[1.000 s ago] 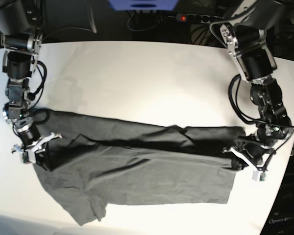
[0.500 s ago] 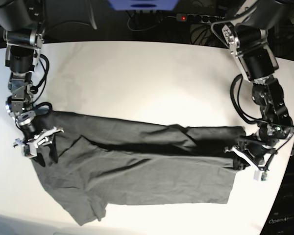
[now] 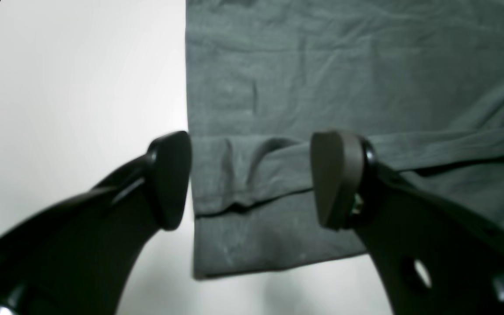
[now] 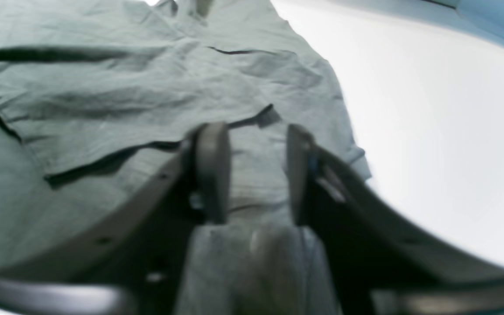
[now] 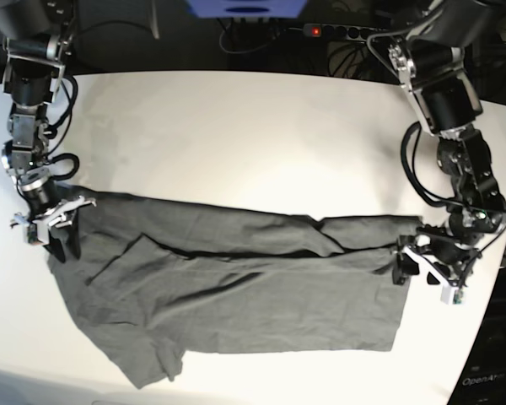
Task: Fold the T-shirt properly
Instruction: 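Move the left gripper along the folded edge toward the shirt's middle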
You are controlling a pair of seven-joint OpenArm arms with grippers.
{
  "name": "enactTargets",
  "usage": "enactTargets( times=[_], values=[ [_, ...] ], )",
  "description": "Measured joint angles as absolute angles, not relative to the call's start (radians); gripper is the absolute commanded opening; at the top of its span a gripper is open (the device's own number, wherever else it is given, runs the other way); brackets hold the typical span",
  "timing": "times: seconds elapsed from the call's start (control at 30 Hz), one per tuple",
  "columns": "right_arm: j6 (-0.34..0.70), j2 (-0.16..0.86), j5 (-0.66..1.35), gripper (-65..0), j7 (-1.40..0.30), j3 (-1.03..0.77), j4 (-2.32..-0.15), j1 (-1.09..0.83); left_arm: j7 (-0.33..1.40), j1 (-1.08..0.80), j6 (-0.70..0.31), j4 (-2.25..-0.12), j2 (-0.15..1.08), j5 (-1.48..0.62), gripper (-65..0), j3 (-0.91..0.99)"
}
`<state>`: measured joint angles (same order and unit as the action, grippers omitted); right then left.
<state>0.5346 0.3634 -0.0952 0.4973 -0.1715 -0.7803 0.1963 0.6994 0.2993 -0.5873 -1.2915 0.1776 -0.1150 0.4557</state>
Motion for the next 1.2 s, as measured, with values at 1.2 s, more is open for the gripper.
enactTargets(
  times=[1.2],
  values=[
    [0.531, 0.315, -0.076, -63.5, 0.528, -0.169, -0.63, 0.187, 0.684, 0.262, -0.587, -1.178, 0.146, -0.115, -22.6, 0.413]
  ],
)
